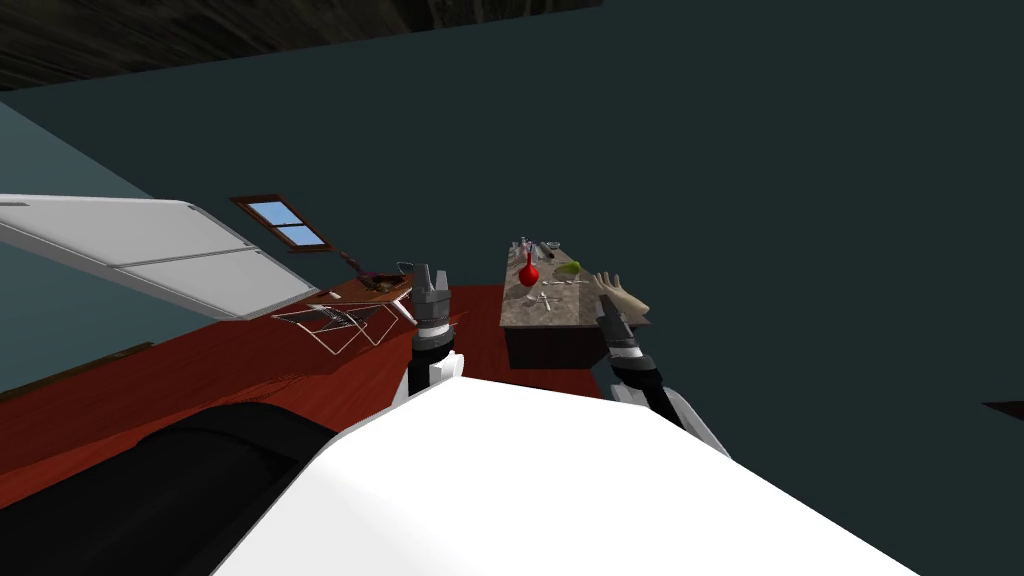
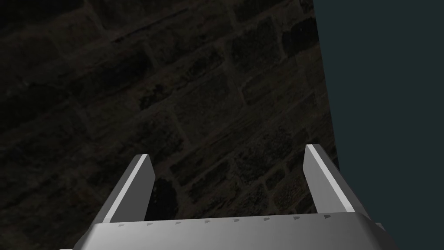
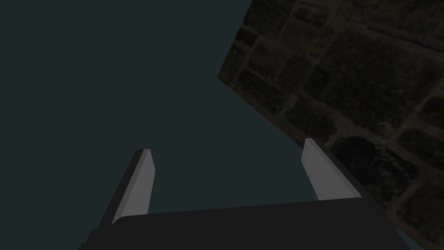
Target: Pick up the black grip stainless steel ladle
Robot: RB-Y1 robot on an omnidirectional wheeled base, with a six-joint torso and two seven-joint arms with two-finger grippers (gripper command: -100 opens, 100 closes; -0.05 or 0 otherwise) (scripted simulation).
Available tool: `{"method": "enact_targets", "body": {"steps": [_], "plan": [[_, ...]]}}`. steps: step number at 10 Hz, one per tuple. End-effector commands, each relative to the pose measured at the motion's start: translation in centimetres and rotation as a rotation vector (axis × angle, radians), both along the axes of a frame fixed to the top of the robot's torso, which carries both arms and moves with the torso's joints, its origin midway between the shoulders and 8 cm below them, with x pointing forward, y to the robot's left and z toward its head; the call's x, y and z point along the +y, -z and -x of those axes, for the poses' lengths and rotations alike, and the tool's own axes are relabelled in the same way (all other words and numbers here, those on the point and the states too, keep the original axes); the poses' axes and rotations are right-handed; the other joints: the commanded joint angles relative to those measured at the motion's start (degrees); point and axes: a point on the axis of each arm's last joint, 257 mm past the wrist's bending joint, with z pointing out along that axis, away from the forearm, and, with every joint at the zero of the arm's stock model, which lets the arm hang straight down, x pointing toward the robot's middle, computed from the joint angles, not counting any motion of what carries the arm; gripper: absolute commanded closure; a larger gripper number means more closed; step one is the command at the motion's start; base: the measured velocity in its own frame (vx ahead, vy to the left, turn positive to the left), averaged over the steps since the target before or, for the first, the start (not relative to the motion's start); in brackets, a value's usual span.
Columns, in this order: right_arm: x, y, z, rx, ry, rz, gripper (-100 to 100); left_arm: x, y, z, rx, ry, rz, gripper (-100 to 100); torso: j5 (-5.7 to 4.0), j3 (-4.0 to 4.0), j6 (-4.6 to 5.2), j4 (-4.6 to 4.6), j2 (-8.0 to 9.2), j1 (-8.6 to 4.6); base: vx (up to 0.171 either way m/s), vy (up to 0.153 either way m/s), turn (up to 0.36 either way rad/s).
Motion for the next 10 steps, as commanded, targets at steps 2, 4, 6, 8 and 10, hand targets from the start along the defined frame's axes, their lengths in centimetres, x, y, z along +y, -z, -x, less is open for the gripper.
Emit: {"method": "enact_targets", "body": {"steps": [2, 4, 6, 8, 10], "plan": [[0.2, 2.0, -0.2, 0.040, -0.027, 0.070, -100, 0.0, 0.0, 0.0, 0.000, 0.000, 0.000, 0, 0.00, -0.02, 0.01, -0.01, -0.04, -0.07, -0.071, 0.101, 0.000], [0.2, 3.5, -0.4, 0.070, -0.047, 0.127, -100, 0.0, 0.0, 0.0, 0.000, 0.000, 0.000, 0, -0.03, -0.03, 0.01, -0.01, -0.06, -0.20, -0.059, 0.084, 0.007], [0.2, 5.1, -0.5, 0.100, -0.064, 0.184, -100, 0.0, 0.0, 0.0, 0.000, 0.000, 0.000, 0, -0.02, -0.04, 0.01, -0.01, -0.08, -0.15, -0.064, 0.113, 0.016], [-0.1, 6.8, -0.5, 0.132, -0.081, 0.247, -100, 0.0, 0.0, 0.0, 0.000, 0.000, 0.000, 0, 0.00, -0.03, 0.01, 0.00, -0.06, -0.10, -0.060, 0.105, 0.014], [-0.5, 8.6, -0.5, 0.165, -0.097, 0.316, -100, 0.0, 0.0, 0.0, 0.000, 0.000, 0.000, 0, -0.01, -0.05, 0.01, -0.02, -0.10, -0.14, -0.057, 0.111, 0.034]]}}
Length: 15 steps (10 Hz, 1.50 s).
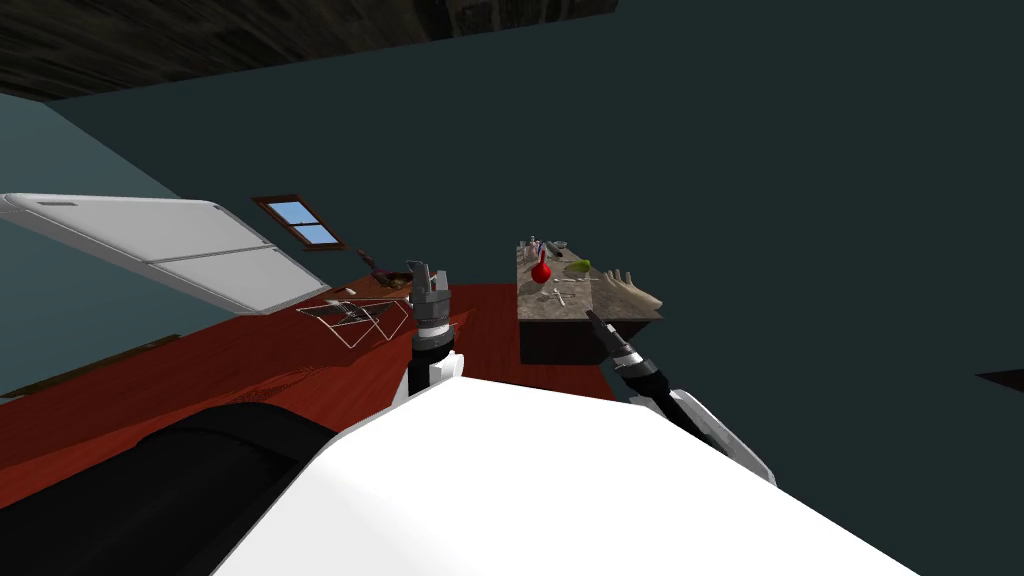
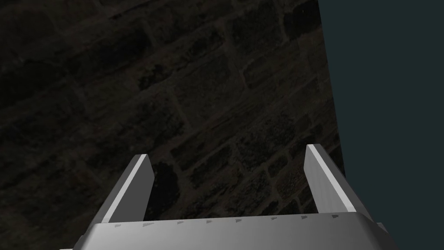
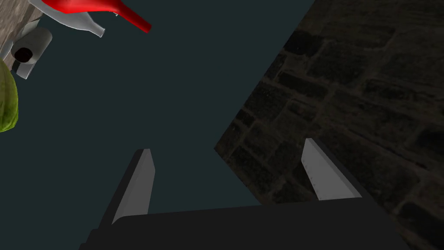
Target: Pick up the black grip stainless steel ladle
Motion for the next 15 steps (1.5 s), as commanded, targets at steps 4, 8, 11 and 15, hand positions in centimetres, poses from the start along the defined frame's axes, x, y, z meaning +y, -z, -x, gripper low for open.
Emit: {"method": "enact_targets", "body": {"steps": [4, 8, 11, 15], "plan": [[-1.7, 4.8, 0.2, 0.080, -0.037, 0.186, -100, 0.0, 0.0, 0.0, 0.000, 0.000, 0.000, 0, -0.01, -0.04, 0.00, -0.01, -0.08, -0.12, -0.045, 0.104, 0.034], [-4.0, 8.4, 0.8, 0.144, -0.068, 0.362, -100, 0.0, 0.0, 0.0, 0.000, 0.000, 0.000, 0, 0.00, -0.09, 0.01, -0.03, -0.16, -0.09, -0.021, 0.108, 0.053], [-5.9, 10.0, 1.2, 0.179, -0.094, 0.483, -100, 0.0, 0.0, 0.0, 0.000, 0.000, 0.000, 0, -0.01, -0.14, -0.02, -0.05, -0.26, -0.06, 0.000, 0.102, 0.063], [-9.6, 12.9, 2.1, 0.238, -0.123, 0.675, -100, 0.0, 0.0, 0.0, 0.000, 0.000, 0.000, 0, -0.02, -0.14, -0.01, -0.05, -0.26, -0.11, 0.003, 0.096, 0.075]]}}
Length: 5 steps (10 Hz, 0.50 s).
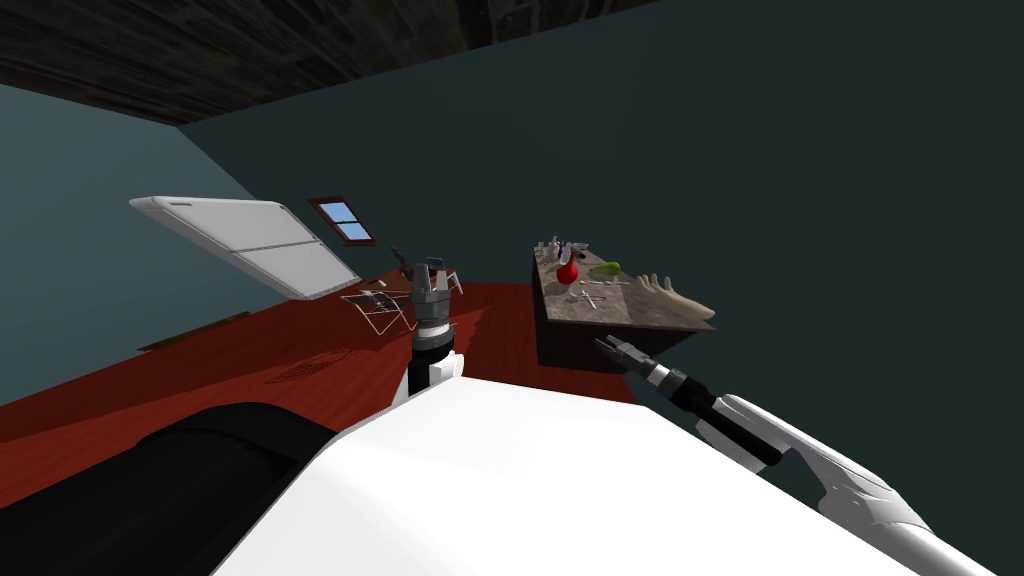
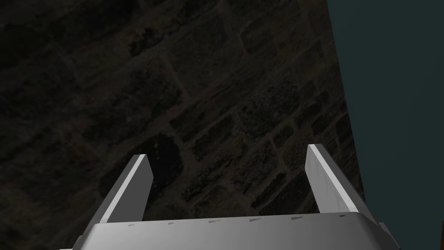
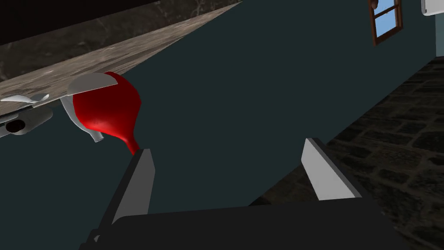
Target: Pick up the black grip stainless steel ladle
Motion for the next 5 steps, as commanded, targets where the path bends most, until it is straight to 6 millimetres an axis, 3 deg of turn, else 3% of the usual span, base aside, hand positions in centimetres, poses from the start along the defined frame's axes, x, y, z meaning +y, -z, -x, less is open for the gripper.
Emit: {"method": "enact_targets", "body": {"steps": [1, 4, 5], "plan": [[-2.1, 1.4, 0.6, 0.029, -0.011, 0.094, -100, 0.0, 0.0, 0.0, 0.000, 0.000, 0.000, 0, 0.00, 0.00, 0.00, 0.00, 0.00, 0.00, 0.013, 0.104, 0.123], [-4.9, 2.1, 1.1, 0.060, -0.043, 0.223, -100, 0.0, 0.0, 0.0, 0.000, 0.000, 0.000, 0, -0.02, -0.05, -0.03, -0.02, -0.08, -0.04, 0.036, 0.070, 0.081], [-6.8, 3.2, 1.8, 0.084, -0.054, 0.301, -100, 0.0, 0.0, 0.0, 0.000, 0.000, 0.000, 0, -0.02, -0.06, 0.00, -0.02, -0.10, -0.06, 0.075, 0.088, 0.144]]}}
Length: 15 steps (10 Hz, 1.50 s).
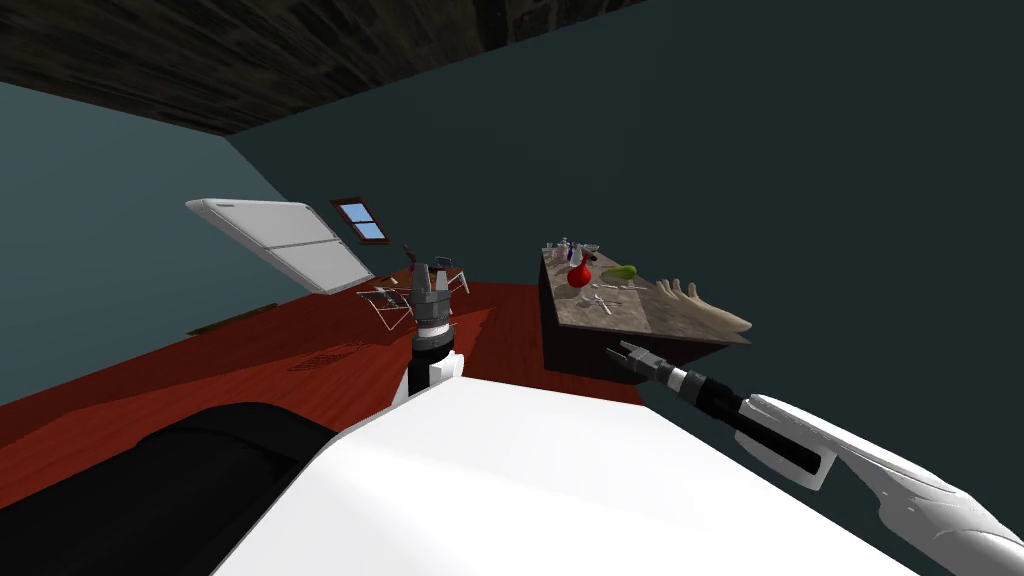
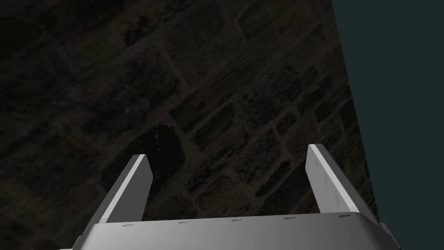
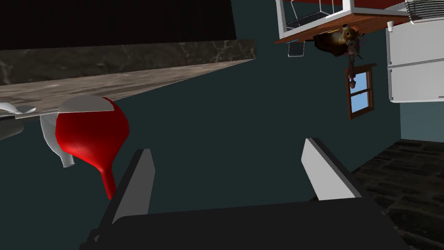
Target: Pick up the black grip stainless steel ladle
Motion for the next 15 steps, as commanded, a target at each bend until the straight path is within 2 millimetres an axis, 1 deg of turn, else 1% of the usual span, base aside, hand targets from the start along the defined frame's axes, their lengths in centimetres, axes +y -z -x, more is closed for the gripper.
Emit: {"method": "enact_targets", "body": {"steps": [1, 2, 3, 4, 5, 6, 7, 8, 9, 11, 13, 14, 15], "plan": [[-1.7, 0.1, 0.4, 0.015, -0.016, 0.064, -100, 0.0, 0.0, 0.0, 0.000, 0.000, 0.000, 0, 0.00, 0.00, 0.00, 0.00, 0.00, 0.00, 0.059, 0.068, 0.065], [-3.7, 1.0, 1.2, 0.039, -0.030, 0.145, -100, 0.0, 0.0, 0.0, 0.000, 0.000, 0.000, 0, 0.00, 0.02, 0.04, 0.00, 0.04, -0.05, 0.060, 0.071, 0.153], [-4.1, 0.8, 1.1, 0.042, -0.037, 0.161, -100, 0.0, 0.0, 0.0, 0.000, 0.000, 0.000, 0, -0.01, 0.02, 0.01, 0.00, 0.03, -0.05, 0.045, 0.048, 0.058], [-6.2, 1.4, 1.8, 0.067, -0.054, 0.245, -100, 0.0, 0.0, 0.0, 0.000, 0.000, 0.000, 0, -0.01, 0.04, 0.04, 0.01, 0.09, -0.12, 0.049, 0.052, 0.161], [-6.4, 1.2, 1.8, 0.068, -0.058, 0.255, -100, 0.0, 0.0, 0.0, 0.000, 0.000, 0.000, 0, -0.02, 0.03, -0.01, 0.01, 0.06, -0.12, 0.056, 0.043, 0.069], [-8.7, 1.7, 2.5, 0.094, -0.079, 0.342, -100, 0.0, 0.0, 0.0, 0.000, 0.000, 0.000, 0, -0.02, 0.04, 0.05, 0.01, 0.07, -0.14, 0.077, 0.045, 0.134], [-8.8, 1.6, 2.5, 0.094, -0.080, 0.347, -100, 0.0, 0.0, 0.0, 0.000, 0.000, 0.000, 0, -0.03, 0.00, 0.01, 0.00, 0.00, -0.14, 0.068, 0.032, 0.079], [-11.1, 1.8, 3.3, 0.121, -0.104, 0.435, -100, 0.0, 0.0, 0.0, 0.000, 0.000, 0.000, 0, -0.03, 0.01, 0.05, 0.00, 0.02, -0.17, 0.085, 0.037, 0.131], [-11.1, 1.8, 3.3, 0.121, -0.104, 0.435, -100, 0.0, 0.0, 0.0, 0.000, 0.000, 0.000, 0, -0.03, -0.02, 0.02, -0.01, -0.03, -0.16, 0.075, 0.021, 0.087], [-15.4, 1.9, 4.9, 0.174, -0.151, 0.597, -100, 0.0, 0.0, 0.0, 0.000, 0.000, 0.000, 0, -0.04, -0.03, 0.01, -0.01, -0.04, -0.21, 0.107, 0.023, 0.202], [-19.2, 1.8, 6.6, 0.226, -0.201, 0.739, -100, 0.0, 0.0, 0.0, 0.000, 0.000, 0.000, 0, -0.05, -0.23, -0.02, -0.09, -0.38, -0.26, 0.195, 0.016, 0.256], [-19.2, 1.8, 6.6, 0.228, -0.206, 0.745, -100, 0.0, 0.0, 0.0, 0.000, 0.000, 0.000, 0, -0.04, -0.29, -0.01, -0.12, -0.49, -0.19, 0.136, -0.001, 0.065], [-20.9, 1.7, 7.5, 0.254, -0.232, 0.808, -100, 0.0, 0.0, 0.0, 0.000, 0.000, 0.000, 0, -0.06, -0.20, 0.05, -0.09, -0.31, -0.25, 0.096, -0.029, 0.129]]}}
